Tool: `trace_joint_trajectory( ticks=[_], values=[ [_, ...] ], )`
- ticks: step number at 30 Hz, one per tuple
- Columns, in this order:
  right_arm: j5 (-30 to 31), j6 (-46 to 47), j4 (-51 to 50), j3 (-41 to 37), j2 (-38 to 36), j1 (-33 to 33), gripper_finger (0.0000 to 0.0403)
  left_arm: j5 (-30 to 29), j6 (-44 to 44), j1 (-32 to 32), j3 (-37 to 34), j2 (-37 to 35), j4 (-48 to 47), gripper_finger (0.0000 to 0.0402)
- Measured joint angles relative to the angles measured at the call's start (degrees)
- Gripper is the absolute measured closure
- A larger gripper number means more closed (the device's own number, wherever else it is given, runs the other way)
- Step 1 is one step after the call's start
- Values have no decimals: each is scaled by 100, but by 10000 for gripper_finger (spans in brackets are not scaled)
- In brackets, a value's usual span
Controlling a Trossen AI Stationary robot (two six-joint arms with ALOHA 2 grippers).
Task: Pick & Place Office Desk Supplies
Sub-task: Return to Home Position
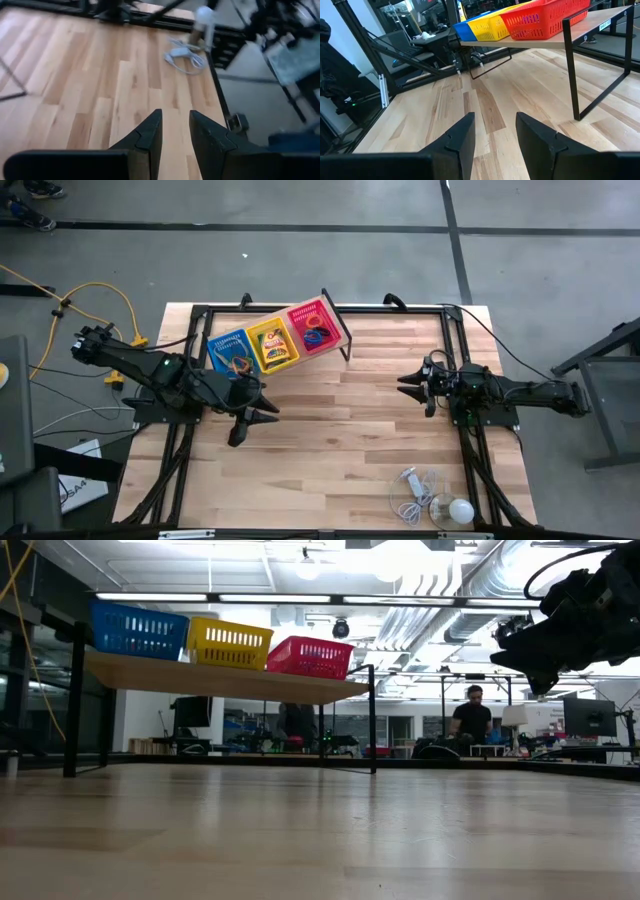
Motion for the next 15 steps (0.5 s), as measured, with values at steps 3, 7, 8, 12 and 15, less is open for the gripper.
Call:
trace_joint_trajectory(
  ticks=[3,7,8,12,15],
  values=[
    [0,0,0,0,0,1,272,438,459,-7,-9,-115,25,308],
    [2,0,4,0,0,-1,272,651,778,-298,-322,-354,234,308],
    [2,0,4,0,0,-1,272,662,860,-397,-453,-457,387,308],
    [2,0,7,0,0,-1,272,647,1034,-802,-1185,-1012,1032,308],
    [1,-1,7,0,0,-1,272,453,1037,-1074,-1797,-1425,1450,308]
  ],
)
